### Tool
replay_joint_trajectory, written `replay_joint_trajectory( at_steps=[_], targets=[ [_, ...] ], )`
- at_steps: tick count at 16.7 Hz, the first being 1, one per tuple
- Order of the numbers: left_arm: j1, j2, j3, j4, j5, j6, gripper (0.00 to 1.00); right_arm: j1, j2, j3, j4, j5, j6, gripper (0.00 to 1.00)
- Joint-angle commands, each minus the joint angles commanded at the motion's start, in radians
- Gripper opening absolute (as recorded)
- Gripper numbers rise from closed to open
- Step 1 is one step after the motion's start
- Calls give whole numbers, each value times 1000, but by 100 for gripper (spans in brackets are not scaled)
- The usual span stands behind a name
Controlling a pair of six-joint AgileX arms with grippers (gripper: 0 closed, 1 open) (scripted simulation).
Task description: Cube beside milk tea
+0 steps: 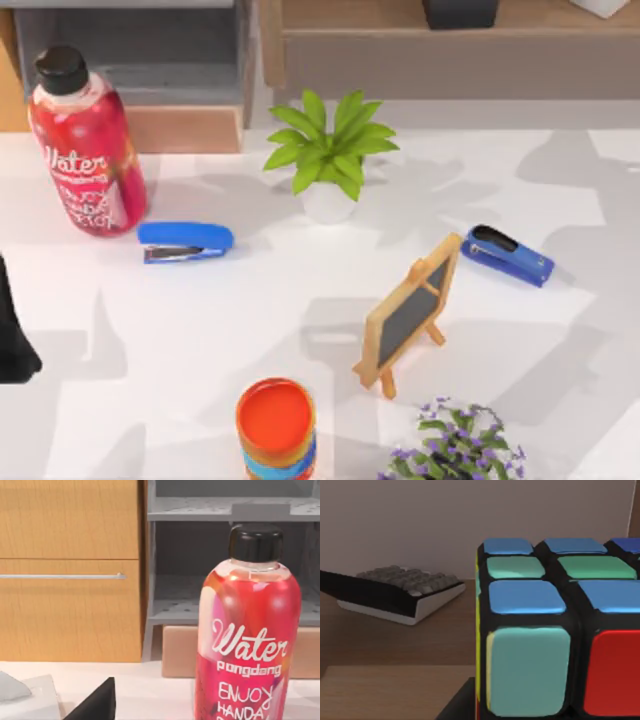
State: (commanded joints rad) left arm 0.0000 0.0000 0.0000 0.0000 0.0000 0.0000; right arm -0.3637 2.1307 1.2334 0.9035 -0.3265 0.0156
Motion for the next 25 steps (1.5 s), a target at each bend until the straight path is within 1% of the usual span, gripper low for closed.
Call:
replay_joint_trajectory(
  at_steps=[3, 5, 8, 10, 13, 17, 21, 23, 25],
  targets=[
    [0, 0, 0, 0, 0, 0, 100, 0, 4, -3, 2, 0, 1, 0],
    [0, 0, 0, 0, 0, 0, 100, 0, -14, 2, -23, -11, -25, 0],
    [0, 0, 0, 0, 0, 0, 100, -3, -63, 28, -135, -51, -111, 0],
    [0, 0, 0, 0, 0, 0, 100, -4, -102, 52, -261, -77, -180, 0],
    [0, 0, 0, 0, 0, 0, 100, -14, -172, 115, -532, -101, -274, 0],
    [0, 0, 0, 0, 0, 0, 100, -11, -262, 274, -1027, -73, -349, 0],
    [0, 0, 0, 0, 0, 0, 100, 57, -243, 415, -1543, 27, -346, 0],
    [0, 0, 0, 0, 0, 0, 100, 101, -191, 469, -1745, 100, -318, 0],
    [0, 0, 0, 0, 0, 0, 100, 144, -120, 513, -1905, 176, -277, 0]
  ],
)
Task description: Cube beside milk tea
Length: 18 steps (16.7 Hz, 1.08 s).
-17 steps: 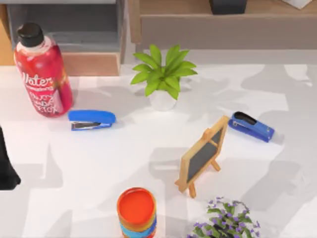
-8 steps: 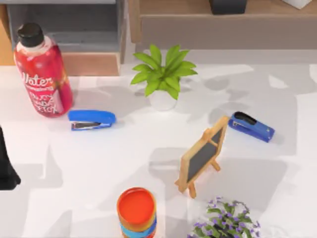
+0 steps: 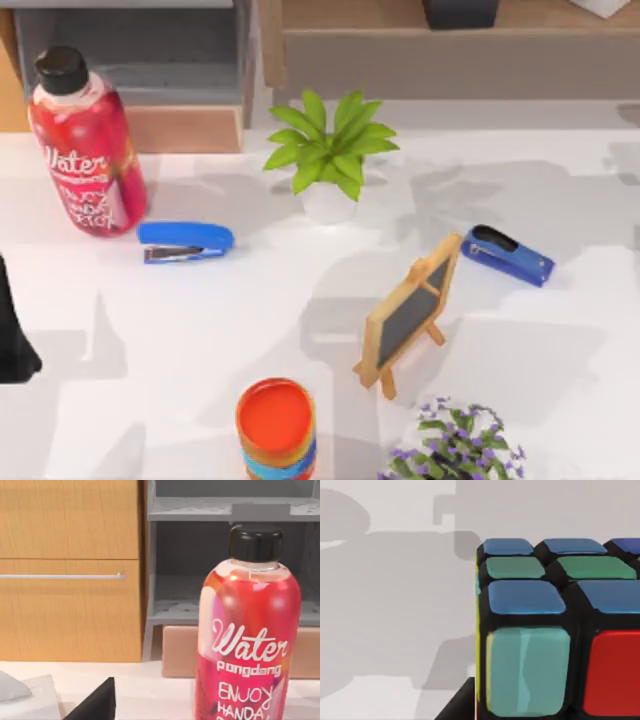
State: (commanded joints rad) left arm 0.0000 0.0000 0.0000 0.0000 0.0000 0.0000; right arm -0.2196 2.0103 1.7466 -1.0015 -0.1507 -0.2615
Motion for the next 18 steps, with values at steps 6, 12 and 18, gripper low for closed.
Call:
replay_joint_trajectory(
  at_steps=[6, 12, 18],
  targets=[
    [0, 0, 0, 0, 0, 0, 100, 48, 156, 79, -225, 166, 107, 0],
    [0, 0, 0, 0, 0, 0, 100, 43, 156, 77, -225, 165, 109, 0],
    [0, 0, 0, 0, 0, 0, 100, 56, 153, 77, -222, 159, 111, 0]
  ],
)
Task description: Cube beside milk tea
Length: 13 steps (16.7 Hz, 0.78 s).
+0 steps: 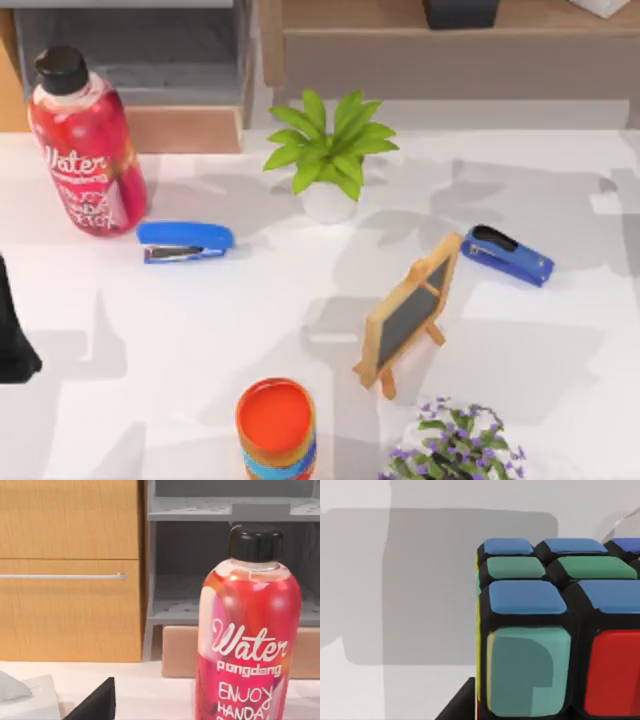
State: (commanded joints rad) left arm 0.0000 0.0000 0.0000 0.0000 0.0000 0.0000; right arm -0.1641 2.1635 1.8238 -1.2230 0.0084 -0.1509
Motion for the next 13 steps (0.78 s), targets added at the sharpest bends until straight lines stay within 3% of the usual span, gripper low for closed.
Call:
replay_joint_trajectory(
  at_steps=[13],
  targets=[
    [0, 0, 0, 0, 0, 0, 100, 3, -10, -31, 58, 3, -1, 0]
  ],
)
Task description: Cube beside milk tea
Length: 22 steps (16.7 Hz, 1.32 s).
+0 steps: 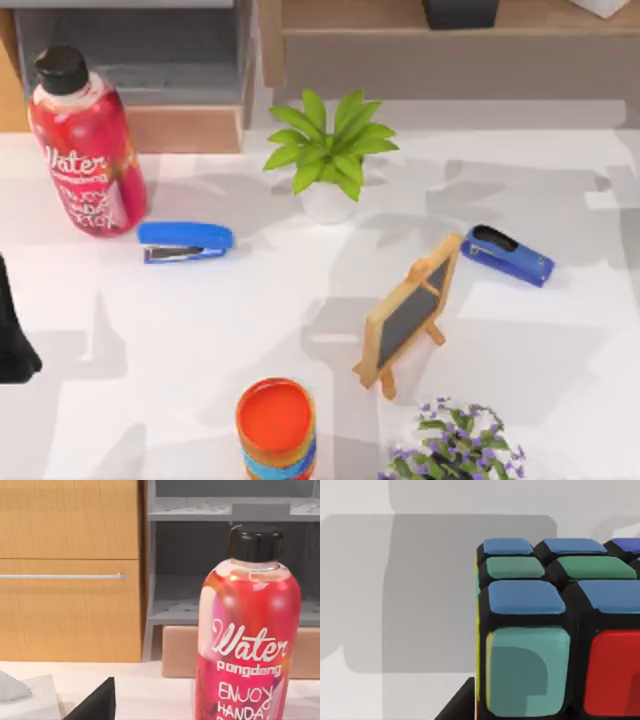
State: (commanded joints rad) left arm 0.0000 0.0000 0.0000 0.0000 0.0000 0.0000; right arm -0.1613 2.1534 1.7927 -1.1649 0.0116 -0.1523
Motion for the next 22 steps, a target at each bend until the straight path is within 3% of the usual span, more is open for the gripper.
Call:
replay_joint_trajectory(
  at_steps=[7, 20, 22],
  targets=[
    [0, 0, 0, 0, 0, 0, 100, -10, 26, -28, 9, 6, 0, 0],
    [0, 0, 0, 0, 0, 0, 100, -10, 26, -28, 9, 6, 0, 98],
    [0, 0, 0, 0, 0, 0, 100, -10, 26, -28, 9, 6, 0, 100]
  ],
)
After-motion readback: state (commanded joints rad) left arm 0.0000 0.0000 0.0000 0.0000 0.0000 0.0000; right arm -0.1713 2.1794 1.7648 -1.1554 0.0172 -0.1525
